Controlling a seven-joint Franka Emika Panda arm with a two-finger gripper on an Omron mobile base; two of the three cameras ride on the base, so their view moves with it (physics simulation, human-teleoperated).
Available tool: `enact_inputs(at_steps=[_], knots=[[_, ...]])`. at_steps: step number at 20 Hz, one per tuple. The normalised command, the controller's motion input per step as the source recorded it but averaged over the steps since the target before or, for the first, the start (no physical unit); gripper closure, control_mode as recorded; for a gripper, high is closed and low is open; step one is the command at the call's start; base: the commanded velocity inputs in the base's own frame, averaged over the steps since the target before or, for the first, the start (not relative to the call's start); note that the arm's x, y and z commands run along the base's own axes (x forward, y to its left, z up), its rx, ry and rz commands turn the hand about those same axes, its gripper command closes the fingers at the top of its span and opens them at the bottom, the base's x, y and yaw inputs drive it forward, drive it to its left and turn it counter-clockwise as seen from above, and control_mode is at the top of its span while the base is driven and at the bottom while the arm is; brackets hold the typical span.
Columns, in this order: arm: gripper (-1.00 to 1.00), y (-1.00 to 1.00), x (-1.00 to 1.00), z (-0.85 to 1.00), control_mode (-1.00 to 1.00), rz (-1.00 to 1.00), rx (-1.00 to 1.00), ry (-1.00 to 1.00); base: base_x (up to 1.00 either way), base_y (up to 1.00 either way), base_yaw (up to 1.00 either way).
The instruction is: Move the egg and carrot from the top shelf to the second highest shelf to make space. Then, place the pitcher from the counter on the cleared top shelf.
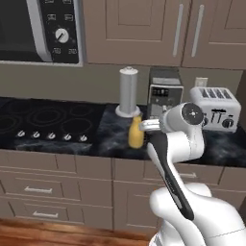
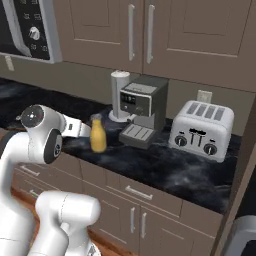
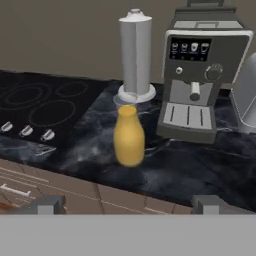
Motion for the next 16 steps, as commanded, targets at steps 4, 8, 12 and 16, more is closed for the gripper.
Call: enact_inputs(at_steps=[4, 8, 12, 16], knots=[[-1.00, 0.00, 0.00, 0.00, 1.00, 0.00, 0.00, 0.00, 0.71, 0.04, -0.20], [-1.00, 0.00, 0.00, 0.00, 1.00, 0.00, 0.00, 0.00, 0.48, 0.01, -0.15], [-1.00, 0.00, 0.00, 0.00, 1.00, 0.00, 0.00, 0.00, 0.26, 0.17, -0.08], [-1.00, 0.00, 0.00, 0.00, 1.00, 0.00, 0.00, 0.00, 0.01, 0.40, -0.02]])
